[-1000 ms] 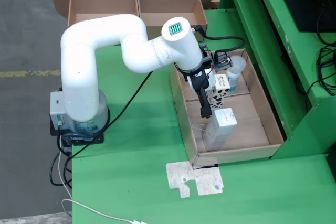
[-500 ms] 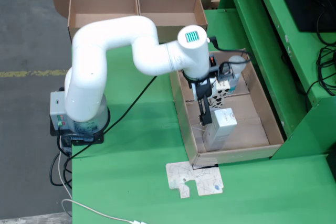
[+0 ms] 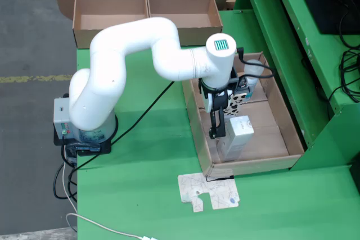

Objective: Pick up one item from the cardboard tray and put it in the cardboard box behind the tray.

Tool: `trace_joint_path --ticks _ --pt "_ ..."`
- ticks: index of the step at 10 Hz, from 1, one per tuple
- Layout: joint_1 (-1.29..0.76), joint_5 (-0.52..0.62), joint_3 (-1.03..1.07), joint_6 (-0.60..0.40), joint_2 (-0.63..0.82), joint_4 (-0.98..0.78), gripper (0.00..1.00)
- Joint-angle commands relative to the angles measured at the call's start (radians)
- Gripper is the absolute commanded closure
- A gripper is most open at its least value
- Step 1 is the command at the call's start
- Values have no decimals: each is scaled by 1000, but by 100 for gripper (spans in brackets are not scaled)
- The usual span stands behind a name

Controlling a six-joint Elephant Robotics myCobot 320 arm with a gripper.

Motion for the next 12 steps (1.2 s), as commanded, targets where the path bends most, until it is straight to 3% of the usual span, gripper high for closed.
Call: trace_joint_path --ticks 1,2,4,5,6,7,9,12 --pt "18 -30 434 5 49 -49 0" --pt "18 -37 572 4 -9 -122 0" --pt "18 -37 572 4 -9 -122 0" --pt "-23 -21 854 -10 -192 -120 0" --pt "-23 -21 854 -10 -192 -120 0" --pt "-51 -35 854 -16 -261 48 0" --pt "-51 -35 854 -16 -261 48 0" --pt "-82 -74 854 -32 -318 223 0"
